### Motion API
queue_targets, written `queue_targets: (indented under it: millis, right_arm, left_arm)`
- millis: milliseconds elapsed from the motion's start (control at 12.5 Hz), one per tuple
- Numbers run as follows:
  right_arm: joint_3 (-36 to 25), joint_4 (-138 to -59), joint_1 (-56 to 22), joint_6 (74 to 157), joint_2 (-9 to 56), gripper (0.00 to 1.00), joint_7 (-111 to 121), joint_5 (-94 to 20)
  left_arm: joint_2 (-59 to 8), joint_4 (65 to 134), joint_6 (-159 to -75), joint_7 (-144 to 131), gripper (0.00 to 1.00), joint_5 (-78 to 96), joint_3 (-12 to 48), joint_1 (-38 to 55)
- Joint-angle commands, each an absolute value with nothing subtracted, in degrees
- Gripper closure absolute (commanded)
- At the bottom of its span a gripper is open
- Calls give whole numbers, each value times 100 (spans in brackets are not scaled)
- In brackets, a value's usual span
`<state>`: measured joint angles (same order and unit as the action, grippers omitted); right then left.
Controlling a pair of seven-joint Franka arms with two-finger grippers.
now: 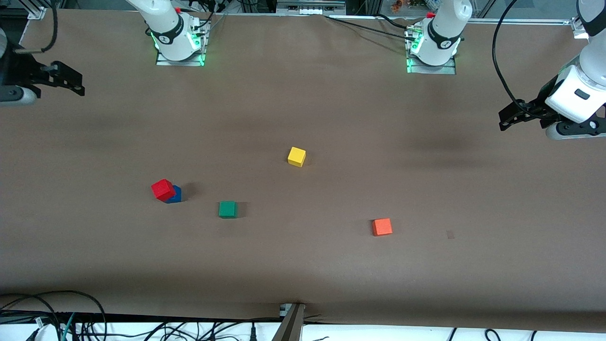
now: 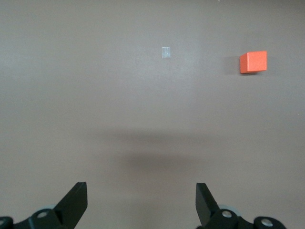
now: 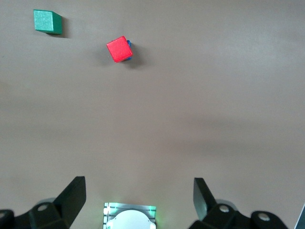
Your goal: Pass red block to right arm, stack on blue
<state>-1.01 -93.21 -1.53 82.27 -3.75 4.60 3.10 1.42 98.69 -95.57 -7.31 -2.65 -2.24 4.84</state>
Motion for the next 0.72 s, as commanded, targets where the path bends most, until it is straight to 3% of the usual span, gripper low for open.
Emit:
queue_targets:
  millis: [0, 321, 642]
  right_arm:
    - [18, -9361, 17, 7851, -466, 0, 344, 325]
    - [-9, -9273, 9, 7804, -317, 0, 325, 334]
    - [-9, -8667, 9, 7761, 131, 0, 413, 334]
  left_arm:
    - [158, 9809, -9457, -738, 0, -396, -220, 519]
    - [158, 9817, -9457, -747, 0, -396, -220, 519]
    - [167, 9809, -9457, -747, 0, -396, -220, 510]
